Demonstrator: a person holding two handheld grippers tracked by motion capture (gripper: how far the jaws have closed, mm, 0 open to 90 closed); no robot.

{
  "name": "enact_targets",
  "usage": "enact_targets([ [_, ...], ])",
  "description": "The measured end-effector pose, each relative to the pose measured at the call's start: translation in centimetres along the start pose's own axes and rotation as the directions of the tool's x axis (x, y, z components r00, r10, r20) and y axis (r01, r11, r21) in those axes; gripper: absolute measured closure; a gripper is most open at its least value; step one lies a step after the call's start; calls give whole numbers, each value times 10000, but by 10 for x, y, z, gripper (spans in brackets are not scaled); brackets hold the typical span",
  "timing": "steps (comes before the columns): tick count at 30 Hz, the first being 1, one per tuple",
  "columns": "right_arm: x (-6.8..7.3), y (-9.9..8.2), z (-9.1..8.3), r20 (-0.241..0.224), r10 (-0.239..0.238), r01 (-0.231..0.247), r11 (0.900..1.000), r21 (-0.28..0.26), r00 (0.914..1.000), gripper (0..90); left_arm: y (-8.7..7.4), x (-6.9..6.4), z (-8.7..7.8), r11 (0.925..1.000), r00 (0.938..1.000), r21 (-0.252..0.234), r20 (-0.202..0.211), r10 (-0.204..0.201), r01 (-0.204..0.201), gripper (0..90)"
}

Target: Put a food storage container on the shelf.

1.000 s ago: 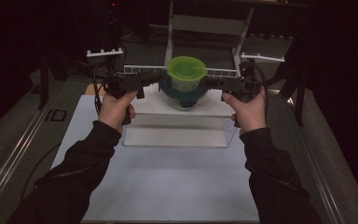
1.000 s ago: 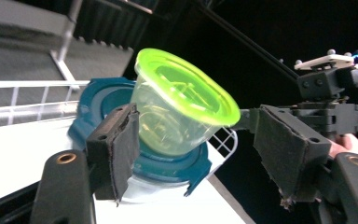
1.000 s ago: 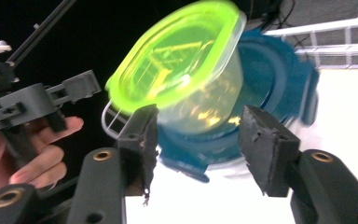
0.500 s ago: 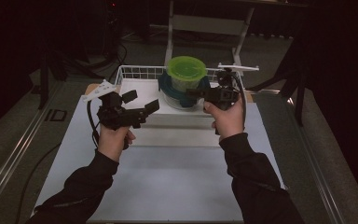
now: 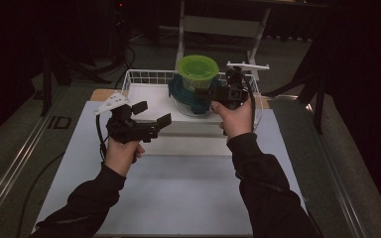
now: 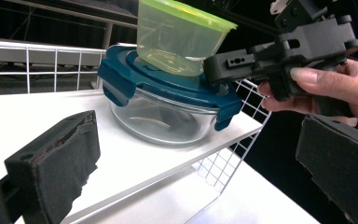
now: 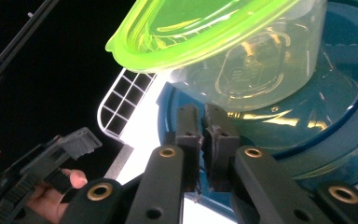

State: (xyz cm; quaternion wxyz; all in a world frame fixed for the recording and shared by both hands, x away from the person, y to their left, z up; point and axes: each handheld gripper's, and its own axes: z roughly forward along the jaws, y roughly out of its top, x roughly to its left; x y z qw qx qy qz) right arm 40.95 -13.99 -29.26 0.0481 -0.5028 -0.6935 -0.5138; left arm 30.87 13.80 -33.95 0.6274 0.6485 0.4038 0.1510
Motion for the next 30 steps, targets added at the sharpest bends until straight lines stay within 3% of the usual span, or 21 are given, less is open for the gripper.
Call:
enact_targets([
  [2,0,0,0,-35,-13,13,10000,37,10000,818,0,-1,1,10000,10000,21,65,67,-68,0],
  [5,4,-7,-6,-354,-271,274,9996,70,9990,708,-2,-3,1,9997,9992,66,318,249,-252,0],
  [7,4,-8,-7,-362,-337,339,9994,58,9988,708,-2,-3,1,9997,9992,66,318,249,-252,0],
  [8,7,-13,-12,-434,-570,572,9984,13,9974,630,-3,-4,2,9995,9981,64,524,320,-323,0],
  [9,7,-13,-12,-434,-570,572,9984,13,9974,630,-4,-5,2,9992,9975,88,601,376,-382,0],
  [12,13,-24,-20,-604,-1168,1168,9931,-32,9913,519,-6,-11,0,9969,9918,-53,1007,782,-780,0],
  [13,13,-24,-20,-604,-1168,1168,9931,-32,9913,519,-6,-11,0,9969,9918,-53,1007,782,-780,0],
  [14,17,-31,-24,-570,-1560,1559,9878,-63,9861,469,-7,-15,-1,9941,9887,-109,1028,1088,-1082,0],
  [16,20,-38,-28,-595,-1885,1881,9821,-122,9803,405,-7,-20,-2,9922,9855,-165,1149,1248,-1237,0],
  [21,20,-49,-35,-714,-1976,1950,9799,-413,9777,287,-8,-28,-3,9904,9800,-103,1439,1376,-1376,0],
  [22,18,-56,-39,-1058,-2197,2153,9752,-514,9698,198,-9,-30,-3,9897,9794,-89,1427,1426,-1428,0],
  [23,17,-59,-41,-1182,-2347,2297,9717,-551,9648,186,-10,-32,-4,9901,9786,-146,1506,1402,-1396,0],
  [26,15,-69,-45,-1081,-2531,2473,9668,-642,9614,180,-14,-37,-5,9888,9750,-41,1658,1481,-1495,0],
  [30,8,-82,-49,-1020,-2538,2479,9665,-670,9619,179,-20,-40,-7,9887,9728,88,1799,1458,-1498,0],
])
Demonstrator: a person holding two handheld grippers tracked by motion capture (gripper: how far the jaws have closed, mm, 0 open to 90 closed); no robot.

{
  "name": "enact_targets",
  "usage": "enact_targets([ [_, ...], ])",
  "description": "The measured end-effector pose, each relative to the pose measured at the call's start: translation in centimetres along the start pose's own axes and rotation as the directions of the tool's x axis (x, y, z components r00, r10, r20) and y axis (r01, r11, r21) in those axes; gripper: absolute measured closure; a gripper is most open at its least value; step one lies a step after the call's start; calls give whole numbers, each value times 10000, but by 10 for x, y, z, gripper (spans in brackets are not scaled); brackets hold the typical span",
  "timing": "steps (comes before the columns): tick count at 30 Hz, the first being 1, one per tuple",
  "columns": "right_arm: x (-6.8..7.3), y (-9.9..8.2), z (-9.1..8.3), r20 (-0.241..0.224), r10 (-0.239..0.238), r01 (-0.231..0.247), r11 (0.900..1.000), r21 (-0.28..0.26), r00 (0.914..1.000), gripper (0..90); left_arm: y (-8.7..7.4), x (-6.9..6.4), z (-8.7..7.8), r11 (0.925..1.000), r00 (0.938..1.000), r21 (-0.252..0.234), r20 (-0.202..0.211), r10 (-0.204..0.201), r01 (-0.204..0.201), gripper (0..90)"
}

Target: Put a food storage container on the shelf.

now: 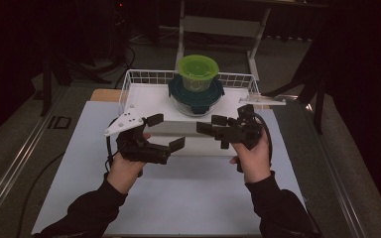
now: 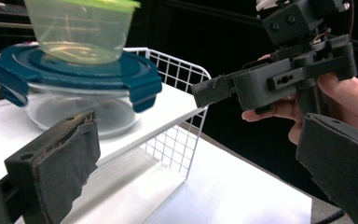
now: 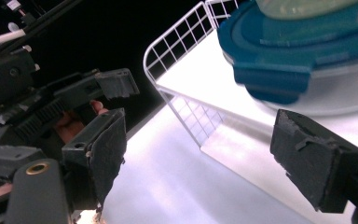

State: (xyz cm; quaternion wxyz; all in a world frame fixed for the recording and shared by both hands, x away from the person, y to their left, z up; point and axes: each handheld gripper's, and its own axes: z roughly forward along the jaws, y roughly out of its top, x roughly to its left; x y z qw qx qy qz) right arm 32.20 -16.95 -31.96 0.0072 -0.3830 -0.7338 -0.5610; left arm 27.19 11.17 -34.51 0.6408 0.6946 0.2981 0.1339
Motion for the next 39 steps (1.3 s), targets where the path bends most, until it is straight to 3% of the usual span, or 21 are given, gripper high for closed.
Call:
enact_targets([
  [11,-7,-39,-8,162,-439,441,9989,-154,9989,178,-28,-10,-6,9993,9993,258,284,259,-267,0],
  [18,-16,-66,-6,77,-724,726,9972,-197,9973,174,-51,-17,-8,9955,9962,568,469,733,-760,0],
  [32,-36,-117,-6,-45,-875,876,9961,134,9961,169,-102,-13,-12,9935,9975,1084,659,263,-334,0],
  [39,-45,-138,-6,88,-903,902,9958,179,9959,170,-122,-15,-13,9907,9966,1259,697,439,-524,0],
])
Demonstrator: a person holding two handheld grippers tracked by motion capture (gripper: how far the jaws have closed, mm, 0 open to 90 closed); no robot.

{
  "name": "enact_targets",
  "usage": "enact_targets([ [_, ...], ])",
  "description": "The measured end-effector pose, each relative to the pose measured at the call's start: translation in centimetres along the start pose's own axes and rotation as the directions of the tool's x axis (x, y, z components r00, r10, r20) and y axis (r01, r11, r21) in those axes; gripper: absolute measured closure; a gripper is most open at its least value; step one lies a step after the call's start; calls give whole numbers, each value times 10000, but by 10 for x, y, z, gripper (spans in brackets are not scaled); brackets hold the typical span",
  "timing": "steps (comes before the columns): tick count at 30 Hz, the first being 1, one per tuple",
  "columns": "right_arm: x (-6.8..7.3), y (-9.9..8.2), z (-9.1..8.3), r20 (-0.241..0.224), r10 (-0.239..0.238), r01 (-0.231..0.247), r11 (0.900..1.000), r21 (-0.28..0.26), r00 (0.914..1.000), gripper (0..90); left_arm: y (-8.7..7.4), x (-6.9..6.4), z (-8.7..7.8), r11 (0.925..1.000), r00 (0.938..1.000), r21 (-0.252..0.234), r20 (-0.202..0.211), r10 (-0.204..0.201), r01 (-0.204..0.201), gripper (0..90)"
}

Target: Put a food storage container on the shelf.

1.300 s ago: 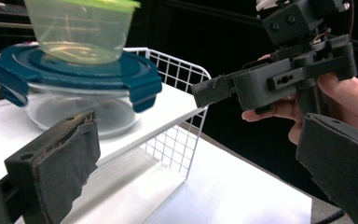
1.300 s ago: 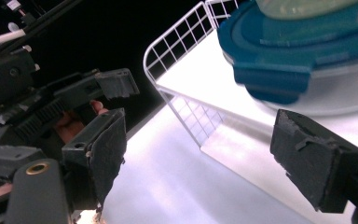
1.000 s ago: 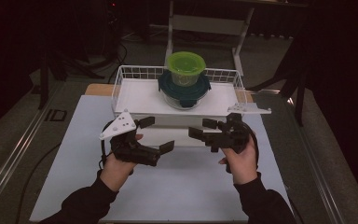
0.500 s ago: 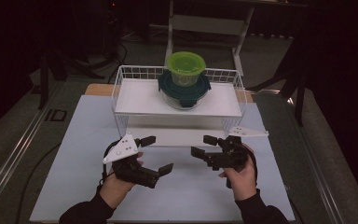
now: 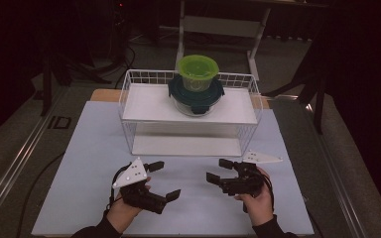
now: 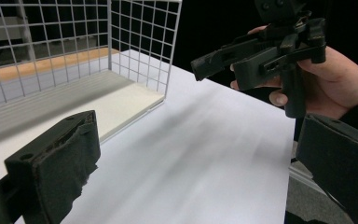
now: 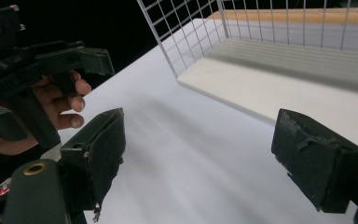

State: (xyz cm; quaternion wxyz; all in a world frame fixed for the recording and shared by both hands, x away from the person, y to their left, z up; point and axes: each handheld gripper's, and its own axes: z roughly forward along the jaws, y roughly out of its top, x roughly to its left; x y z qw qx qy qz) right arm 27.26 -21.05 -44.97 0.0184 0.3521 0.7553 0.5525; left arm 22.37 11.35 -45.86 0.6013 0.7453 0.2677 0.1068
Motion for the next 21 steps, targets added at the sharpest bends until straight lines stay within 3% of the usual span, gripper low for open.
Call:
enact_targets([
  [12,-15,-34,-13,359,-103,102,9999,44,9993,169,-21,-3,2,9997,9998,168,39,178,-178,0],
  [21,-27,-48,-16,677,-11,-10,9995,300,9977,170,-29,0,5,9994,10000,341,41,-43,42,0],
])
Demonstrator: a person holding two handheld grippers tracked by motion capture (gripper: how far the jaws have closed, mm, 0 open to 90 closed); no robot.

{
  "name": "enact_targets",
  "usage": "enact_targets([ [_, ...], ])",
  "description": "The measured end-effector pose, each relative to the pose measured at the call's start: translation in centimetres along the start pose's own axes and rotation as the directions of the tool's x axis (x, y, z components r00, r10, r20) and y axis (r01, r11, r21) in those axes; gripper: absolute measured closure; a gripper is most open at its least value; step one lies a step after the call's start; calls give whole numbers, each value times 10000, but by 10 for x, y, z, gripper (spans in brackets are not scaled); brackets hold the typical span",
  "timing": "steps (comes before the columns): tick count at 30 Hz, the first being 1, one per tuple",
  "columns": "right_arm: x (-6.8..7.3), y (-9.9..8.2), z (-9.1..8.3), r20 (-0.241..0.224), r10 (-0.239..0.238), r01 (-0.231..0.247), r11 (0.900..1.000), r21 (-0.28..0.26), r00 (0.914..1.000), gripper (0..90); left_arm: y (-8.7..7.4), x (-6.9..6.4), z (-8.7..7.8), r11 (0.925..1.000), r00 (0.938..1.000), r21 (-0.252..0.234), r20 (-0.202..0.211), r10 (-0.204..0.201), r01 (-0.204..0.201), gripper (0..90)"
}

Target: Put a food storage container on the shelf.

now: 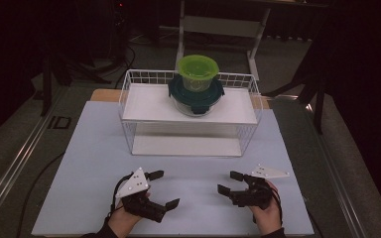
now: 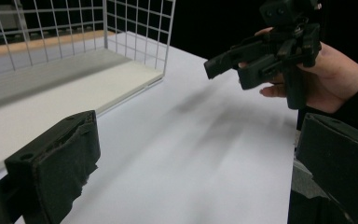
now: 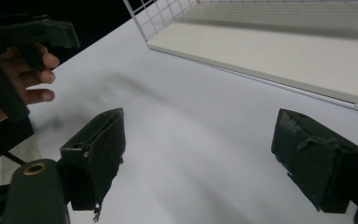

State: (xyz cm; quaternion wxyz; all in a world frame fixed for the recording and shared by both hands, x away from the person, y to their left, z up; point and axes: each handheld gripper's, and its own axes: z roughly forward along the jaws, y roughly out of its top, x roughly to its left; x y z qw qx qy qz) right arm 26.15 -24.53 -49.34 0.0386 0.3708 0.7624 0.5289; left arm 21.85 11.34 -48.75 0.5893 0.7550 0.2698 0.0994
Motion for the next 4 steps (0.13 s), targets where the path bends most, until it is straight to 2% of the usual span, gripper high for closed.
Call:
enact_targets([
  [4,-3,0,-1,15,67,-67,9999,-99,10000,170,-2,0,2,10000,10000,47,31,43,-43,0],
])
